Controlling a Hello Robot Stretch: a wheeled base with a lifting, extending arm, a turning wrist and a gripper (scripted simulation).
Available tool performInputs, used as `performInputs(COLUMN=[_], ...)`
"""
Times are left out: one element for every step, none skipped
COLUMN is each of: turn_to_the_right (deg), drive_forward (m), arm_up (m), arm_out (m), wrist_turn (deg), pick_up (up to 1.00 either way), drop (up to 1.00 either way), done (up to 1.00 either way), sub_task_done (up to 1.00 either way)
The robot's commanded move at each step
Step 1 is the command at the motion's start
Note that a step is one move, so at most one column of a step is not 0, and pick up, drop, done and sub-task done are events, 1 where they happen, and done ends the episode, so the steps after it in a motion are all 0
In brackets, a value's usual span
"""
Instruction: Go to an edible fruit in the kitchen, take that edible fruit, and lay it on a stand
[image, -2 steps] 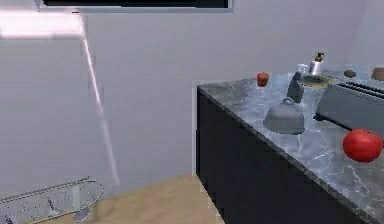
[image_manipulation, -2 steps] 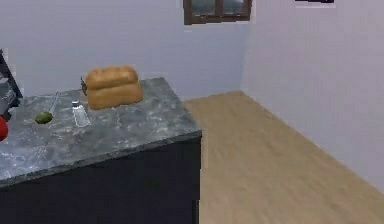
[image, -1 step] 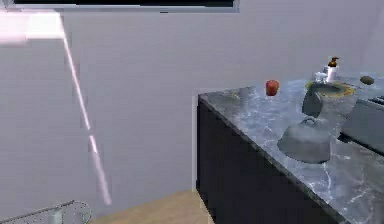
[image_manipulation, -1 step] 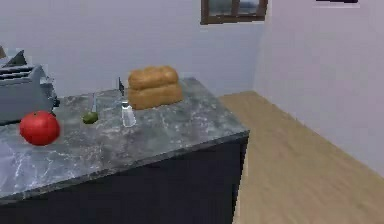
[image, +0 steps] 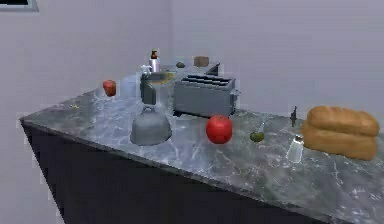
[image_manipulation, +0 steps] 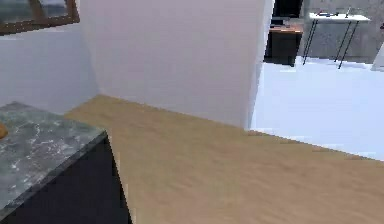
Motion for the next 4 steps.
performInputs(turn_to_the_right=[45.0, 45.0, 3.0, 45.0], drive_forward=[0.0, 0.0, 0.0, 0.0], arm_up=[0.0, 0.0, 0.0, 0.0], arm_out=[0.0, 0.0, 0.0, 0.0], wrist_turn=[0.0, 0.0, 0.0, 0.0], pick_up=[0.0, 0.0, 0.0, 0.0], drop=[0.0, 0.0, 0.0, 0.0], done=[0.0, 0.0, 0.0, 0.0], sub_task_done=[0.0, 0.0, 0.0, 0.0])
